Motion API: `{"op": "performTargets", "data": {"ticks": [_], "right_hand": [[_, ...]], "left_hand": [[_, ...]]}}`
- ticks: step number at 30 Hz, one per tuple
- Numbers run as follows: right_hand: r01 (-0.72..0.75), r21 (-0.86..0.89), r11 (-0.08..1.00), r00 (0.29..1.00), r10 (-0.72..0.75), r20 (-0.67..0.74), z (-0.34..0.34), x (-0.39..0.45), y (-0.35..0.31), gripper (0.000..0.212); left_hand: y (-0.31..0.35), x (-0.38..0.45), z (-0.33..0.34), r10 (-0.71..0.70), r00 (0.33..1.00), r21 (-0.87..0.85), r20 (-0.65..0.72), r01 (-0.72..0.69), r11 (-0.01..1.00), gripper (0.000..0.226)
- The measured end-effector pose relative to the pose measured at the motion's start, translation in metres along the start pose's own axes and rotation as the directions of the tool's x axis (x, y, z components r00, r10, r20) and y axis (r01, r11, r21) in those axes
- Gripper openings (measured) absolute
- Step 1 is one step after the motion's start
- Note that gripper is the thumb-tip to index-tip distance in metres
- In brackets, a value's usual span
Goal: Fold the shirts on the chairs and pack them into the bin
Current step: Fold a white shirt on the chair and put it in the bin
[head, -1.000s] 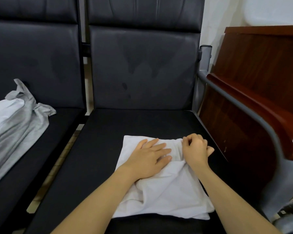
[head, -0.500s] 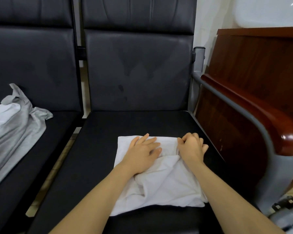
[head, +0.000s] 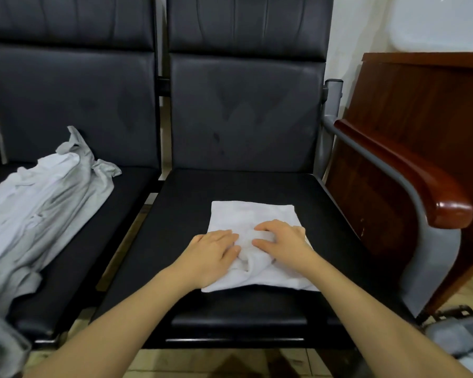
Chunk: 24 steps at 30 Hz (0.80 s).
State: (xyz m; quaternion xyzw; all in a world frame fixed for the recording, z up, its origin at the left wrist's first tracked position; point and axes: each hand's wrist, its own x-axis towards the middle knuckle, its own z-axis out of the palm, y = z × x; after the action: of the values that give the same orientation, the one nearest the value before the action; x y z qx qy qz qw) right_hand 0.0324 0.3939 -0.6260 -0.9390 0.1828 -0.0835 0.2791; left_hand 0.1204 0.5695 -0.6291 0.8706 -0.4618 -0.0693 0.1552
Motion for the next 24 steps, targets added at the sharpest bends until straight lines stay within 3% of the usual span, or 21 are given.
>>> {"op": "performTargets", "data": {"ticks": [3,6,8,12,17,20,22,24], "right_hand": [[-0.031,0.049,0.998,0.997,0.034,-0.075,-0.002,-0.009,-0.003,0.019],[-0.032,0.311,0.950,0.986,0.082,-0.147,-0.016,-0.021,-0.002,0.006],[0.013,0.425,0.905,0.975,0.082,-0.205,-0.027,-0.033,-0.001,0.007],[0.047,0.480,0.876,0.962,0.089,-0.256,-0.042,-0.061,0.010,0.011],[-0.055,0.367,0.929,0.948,0.164,-0.273,-0.049,-0.076,0.023,0.029],[-0.018,0.231,0.973,0.942,0.093,-0.321,-0.047,-0.079,0.016,0.018],[0.017,0.122,0.992,0.971,0.013,-0.237,-0.043,-0.079,0.011,0.010],[0.037,0.006,0.999,0.994,-0.036,-0.100,-0.038,-0.081,0.012,0.017]], "left_hand": [[0.006,-0.018,-0.001,0.033,0.999,-0.029,-0.004,-0.034,0.999,0.035],[0.015,-0.027,-0.002,0.065,0.997,-0.115,-0.050,-0.070,0.991,0.023],[0.023,-0.028,-0.001,0.058,0.997,-0.256,-0.054,-0.070,0.964,0.026],[0.046,-0.029,0.004,0.086,0.996,-0.504,-0.029,-0.089,0.859,0.035],[0.067,-0.031,0.013,0.189,0.982,-0.499,0.011,-0.159,0.852,0.037],[0.067,-0.031,0.014,0.165,0.986,-0.466,-0.026,-0.158,0.871,0.036],[0.060,-0.031,0.013,0.126,0.990,-0.376,-0.068,-0.143,0.916,0.037],[0.048,-0.031,0.010,0.101,0.991,-0.148,-0.087,-0.113,0.982,0.039]]}}
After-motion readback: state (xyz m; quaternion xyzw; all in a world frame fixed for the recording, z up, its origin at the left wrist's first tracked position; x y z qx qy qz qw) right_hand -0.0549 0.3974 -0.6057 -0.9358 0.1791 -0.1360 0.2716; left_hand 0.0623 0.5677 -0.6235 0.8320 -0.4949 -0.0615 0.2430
